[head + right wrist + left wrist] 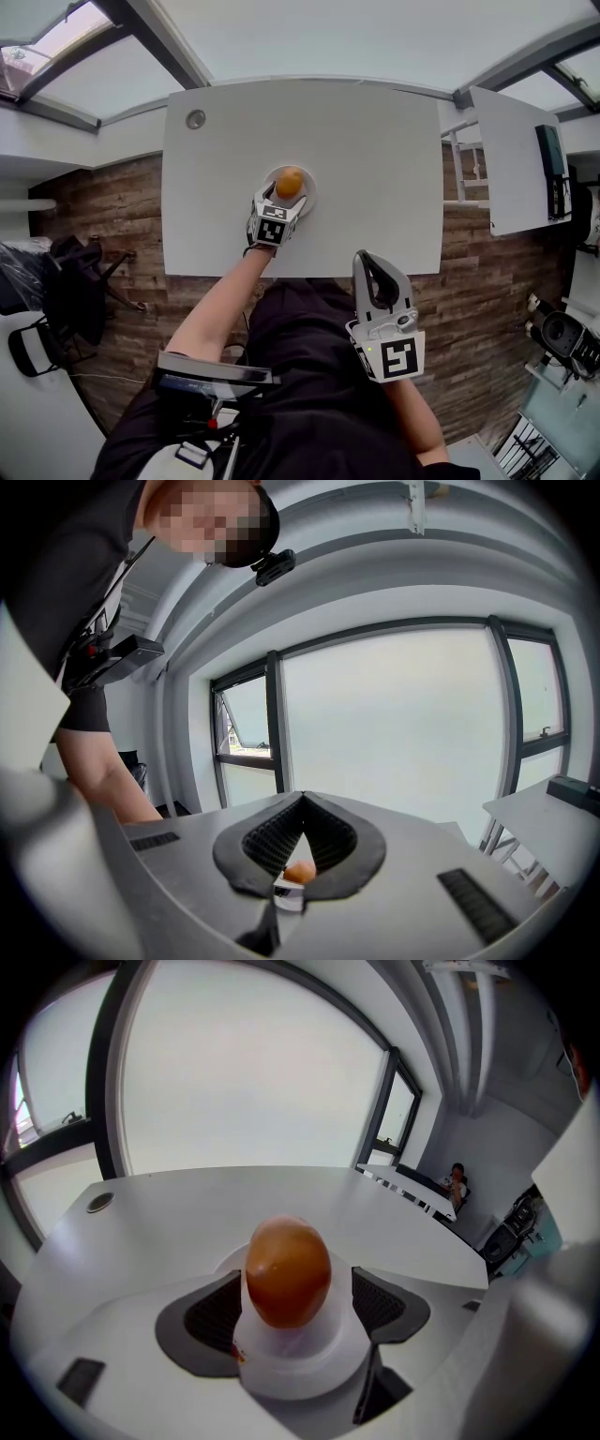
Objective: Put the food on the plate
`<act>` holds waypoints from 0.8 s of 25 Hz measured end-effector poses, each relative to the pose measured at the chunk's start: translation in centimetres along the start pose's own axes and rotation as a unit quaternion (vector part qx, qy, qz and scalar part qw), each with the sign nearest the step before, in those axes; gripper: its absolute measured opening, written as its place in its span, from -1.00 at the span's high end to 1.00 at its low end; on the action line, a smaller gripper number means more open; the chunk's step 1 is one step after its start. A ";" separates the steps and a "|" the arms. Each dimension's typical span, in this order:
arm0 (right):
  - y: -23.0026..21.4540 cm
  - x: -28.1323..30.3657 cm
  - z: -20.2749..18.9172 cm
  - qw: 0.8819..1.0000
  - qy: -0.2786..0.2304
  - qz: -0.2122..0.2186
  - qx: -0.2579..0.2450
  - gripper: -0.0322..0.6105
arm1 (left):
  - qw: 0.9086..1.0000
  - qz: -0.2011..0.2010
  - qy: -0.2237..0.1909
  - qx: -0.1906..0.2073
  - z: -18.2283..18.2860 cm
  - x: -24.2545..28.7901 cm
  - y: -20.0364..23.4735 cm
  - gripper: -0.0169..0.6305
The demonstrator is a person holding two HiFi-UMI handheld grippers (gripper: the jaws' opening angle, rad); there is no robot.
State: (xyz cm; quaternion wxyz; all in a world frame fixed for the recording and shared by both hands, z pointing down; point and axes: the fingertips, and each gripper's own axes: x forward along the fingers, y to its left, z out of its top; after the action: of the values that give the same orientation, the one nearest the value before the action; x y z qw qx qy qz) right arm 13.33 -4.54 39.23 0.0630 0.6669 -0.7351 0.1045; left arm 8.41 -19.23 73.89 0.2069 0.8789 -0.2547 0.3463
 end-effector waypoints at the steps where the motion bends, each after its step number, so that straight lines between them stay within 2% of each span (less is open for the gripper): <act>1: 0.0 0.0 0.0 1.000 0.000 0.000 0.000 0.91 | 1.000 0.000 -0.003 0.001 0.2 -0.2 -0.1 -0.14; 7: 0.3 -0.3 0.3 1.000 -0.003 0.006 -0.001 0.91 | 1.000 0.005 -0.022 -0.002 1.2 -1.2 -0.1 -0.14; 11: 0.6 -0.3 0.3 1.000 -0.006 0.013 -0.001 0.91 | 1.000 0.005 -0.010 -0.002 0.2 -1.6 -0.1 -0.14; 20: 1.1 -0.3 0.4 1.000 -0.013 0.026 -0.003 0.91 | 0.999 0.013 -0.033 -0.004 0.3 -3.8 -0.1 -0.14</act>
State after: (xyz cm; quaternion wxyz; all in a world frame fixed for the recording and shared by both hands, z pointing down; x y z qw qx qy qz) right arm 12.31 -4.27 38.67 0.0525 0.6484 -0.7535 0.0952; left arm 6.20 -18.13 70.94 0.1975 0.8858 -0.2739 0.3182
